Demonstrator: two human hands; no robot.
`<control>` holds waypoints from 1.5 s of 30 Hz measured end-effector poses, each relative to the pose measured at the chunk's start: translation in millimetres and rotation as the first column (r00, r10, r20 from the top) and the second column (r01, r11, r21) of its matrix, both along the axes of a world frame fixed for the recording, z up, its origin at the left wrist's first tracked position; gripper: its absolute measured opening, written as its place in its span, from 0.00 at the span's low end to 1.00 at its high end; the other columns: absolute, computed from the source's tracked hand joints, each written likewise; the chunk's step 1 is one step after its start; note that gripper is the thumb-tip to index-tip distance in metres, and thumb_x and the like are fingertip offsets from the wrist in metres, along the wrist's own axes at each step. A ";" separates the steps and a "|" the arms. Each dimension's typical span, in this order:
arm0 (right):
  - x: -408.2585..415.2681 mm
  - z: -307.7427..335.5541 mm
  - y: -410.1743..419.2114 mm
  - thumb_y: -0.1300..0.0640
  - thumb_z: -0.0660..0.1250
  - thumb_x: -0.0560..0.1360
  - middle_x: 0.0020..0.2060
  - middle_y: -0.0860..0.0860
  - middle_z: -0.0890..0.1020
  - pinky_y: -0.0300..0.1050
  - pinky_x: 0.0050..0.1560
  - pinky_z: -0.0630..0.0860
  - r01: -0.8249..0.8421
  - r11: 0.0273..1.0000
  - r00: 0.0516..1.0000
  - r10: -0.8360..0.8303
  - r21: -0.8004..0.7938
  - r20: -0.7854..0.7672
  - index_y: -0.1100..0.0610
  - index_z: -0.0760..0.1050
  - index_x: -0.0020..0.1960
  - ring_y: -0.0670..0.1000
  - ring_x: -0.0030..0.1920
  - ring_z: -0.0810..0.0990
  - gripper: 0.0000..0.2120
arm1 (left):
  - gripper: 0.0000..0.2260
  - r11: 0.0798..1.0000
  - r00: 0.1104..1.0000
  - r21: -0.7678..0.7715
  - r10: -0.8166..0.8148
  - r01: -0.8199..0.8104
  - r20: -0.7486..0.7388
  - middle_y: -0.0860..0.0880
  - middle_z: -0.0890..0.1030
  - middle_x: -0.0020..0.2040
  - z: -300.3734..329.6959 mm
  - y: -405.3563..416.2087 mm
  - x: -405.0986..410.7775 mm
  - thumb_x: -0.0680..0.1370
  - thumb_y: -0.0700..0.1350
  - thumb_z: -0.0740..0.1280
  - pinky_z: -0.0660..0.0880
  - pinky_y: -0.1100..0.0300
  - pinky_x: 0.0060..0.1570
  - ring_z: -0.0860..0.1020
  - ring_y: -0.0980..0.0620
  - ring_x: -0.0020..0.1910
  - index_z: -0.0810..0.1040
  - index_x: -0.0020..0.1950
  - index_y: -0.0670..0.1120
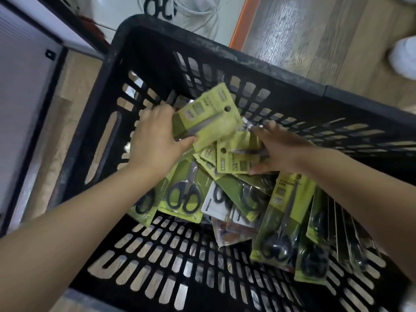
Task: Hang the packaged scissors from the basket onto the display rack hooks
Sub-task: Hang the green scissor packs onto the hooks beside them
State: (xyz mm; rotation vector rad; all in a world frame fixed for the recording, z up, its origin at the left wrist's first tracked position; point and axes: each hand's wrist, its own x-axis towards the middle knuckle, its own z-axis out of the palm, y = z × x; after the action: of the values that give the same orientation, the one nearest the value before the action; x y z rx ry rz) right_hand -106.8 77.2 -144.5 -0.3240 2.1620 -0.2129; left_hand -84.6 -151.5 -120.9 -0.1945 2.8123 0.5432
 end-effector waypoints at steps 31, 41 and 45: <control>-1.6 237.4 -22.8 0.39 0.65 0.72 0.52 0.48 0.80 0.40 0.43 0.68 0.696 0.508 0.652 -0.742 -0.507 0.152 0.54 0.73 0.62 0.48 0.50 0.77 0.25 | 0.03 0.327 0.608 0.559 0.658 -0.762 0.444 0.49 0.81 0.53 228.2 -3.8 47.8 0.79 0.47 0.65 0.72 0.44 0.61 0.79 0.46 0.55 0.77 0.50 0.52; -28.6 590.4 -82.5 0.45 0.65 0.75 0.42 0.55 0.83 0.37 0.36 0.71 0.369 0.494 0.797 -0.604 -0.787 -0.006 0.59 0.79 0.48 0.51 0.40 0.79 0.16 | 0.06 0.324 0.575 0.750 0.813 -0.576 0.091 0.42 0.82 0.44 583.1 -44.2 55.3 0.77 0.44 0.67 0.76 0.47 0.53 0.79 0.44 0.44 0.77 0.42 0.43; 5.1 727.3 -107.1 0.50 0.64 0.77 0.43 0.59 0.83 0.45 0.46 0.75 0.203 0.451 0.867 -0.495 -0.869 -0.054 0.66 0.79 0.48 0.56 0.46 0.81 0.18 | 0.05 0.317 0.507 0.823 0.861 -0.471 -0.042 0.40 0.81 0.45 721.5 -56.0 96.7 0.78 0.43 0.66 0.77 0.46 0.51 0.78 0.44 0.43 0.77 0.46 0.42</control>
State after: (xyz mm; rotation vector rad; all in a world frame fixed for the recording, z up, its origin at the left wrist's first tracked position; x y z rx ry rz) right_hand -101.6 -30.0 582.8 -0.4534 2.2468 -1.6173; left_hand 12.2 -207.6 600.6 -1.3289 2.4423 2.1638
